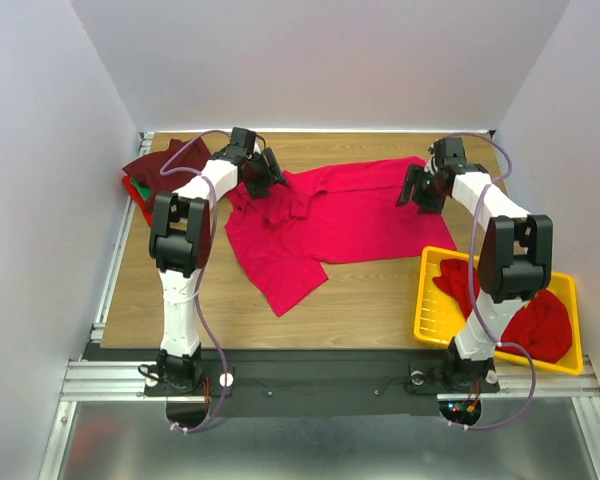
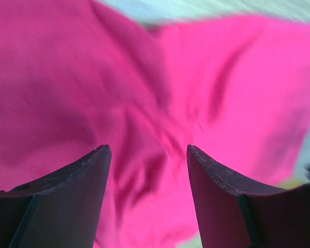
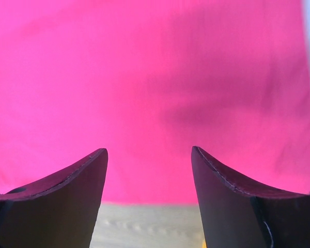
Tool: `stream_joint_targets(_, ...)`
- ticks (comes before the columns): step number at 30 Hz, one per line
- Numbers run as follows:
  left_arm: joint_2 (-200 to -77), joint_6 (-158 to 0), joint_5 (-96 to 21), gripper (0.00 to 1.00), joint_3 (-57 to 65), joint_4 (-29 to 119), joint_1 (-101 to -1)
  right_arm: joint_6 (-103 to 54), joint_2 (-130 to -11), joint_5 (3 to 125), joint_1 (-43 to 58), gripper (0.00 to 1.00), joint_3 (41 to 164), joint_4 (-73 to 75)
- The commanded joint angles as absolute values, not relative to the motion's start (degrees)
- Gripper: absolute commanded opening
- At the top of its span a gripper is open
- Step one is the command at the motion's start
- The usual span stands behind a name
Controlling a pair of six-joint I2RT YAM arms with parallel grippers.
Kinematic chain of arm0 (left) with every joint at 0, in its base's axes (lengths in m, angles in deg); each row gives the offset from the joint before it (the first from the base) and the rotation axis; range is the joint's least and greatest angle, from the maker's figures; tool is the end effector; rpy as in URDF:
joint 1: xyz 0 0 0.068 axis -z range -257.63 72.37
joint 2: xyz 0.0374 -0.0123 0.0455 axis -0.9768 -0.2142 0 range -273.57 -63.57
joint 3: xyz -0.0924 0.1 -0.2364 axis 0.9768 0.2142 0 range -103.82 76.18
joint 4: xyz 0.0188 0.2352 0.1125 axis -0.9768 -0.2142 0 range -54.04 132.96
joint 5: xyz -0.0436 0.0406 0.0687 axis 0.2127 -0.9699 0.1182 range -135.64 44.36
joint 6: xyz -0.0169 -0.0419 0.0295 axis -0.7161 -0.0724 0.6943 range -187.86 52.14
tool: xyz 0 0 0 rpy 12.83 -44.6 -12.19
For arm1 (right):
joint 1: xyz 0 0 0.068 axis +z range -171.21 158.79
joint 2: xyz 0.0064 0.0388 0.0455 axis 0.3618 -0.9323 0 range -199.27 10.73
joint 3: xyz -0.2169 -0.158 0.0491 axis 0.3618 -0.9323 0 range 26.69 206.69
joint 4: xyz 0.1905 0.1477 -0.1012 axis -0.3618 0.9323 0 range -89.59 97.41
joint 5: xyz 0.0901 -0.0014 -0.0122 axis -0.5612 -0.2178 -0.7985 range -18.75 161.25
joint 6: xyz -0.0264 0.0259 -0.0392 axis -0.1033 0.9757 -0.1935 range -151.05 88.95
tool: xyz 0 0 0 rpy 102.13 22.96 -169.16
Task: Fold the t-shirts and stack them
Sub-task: Fold the tshirt
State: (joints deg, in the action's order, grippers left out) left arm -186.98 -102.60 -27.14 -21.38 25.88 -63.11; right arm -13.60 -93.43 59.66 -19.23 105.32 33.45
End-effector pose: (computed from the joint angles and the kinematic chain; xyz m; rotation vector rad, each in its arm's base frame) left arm 0.4723 -0.1341 0.2076 -0.2542 2.3984 -0.7930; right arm 0.3878 0.0205 0.2252 0.2772 2.5950 0.3848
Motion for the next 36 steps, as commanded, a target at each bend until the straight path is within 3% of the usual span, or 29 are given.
stream_joint_targets(1, -189.34, -101.26, -34.02, 0.72, -27.88, 22.04, -64.00, -15.06, -96.58, 62.29, -18.57, 0.72, 113.16, 31.96)
stream_joint_targets(15, -193.38, -101.96, -38.43, 0.72, -27.09, 22.48, -65.50, -15.94, -118.02, 68.44, -18.57, 0.72, 134.44, 27.05)
stream_joint_targets(24, -198.91, -101.87, -37.73, 0.72, -34.91, 19.76, -65.68, -15.85, -123.48, 74.06, -18.66, 0.72, 137.78, 25.11)
stream_joint_targets(36, -206.65, -103.36, -37.82, 0.72, -47.48, 16.06, -66.20, -12.60, -124.01, 81.01, -20.95, 0.72, 133.30, 27.48)
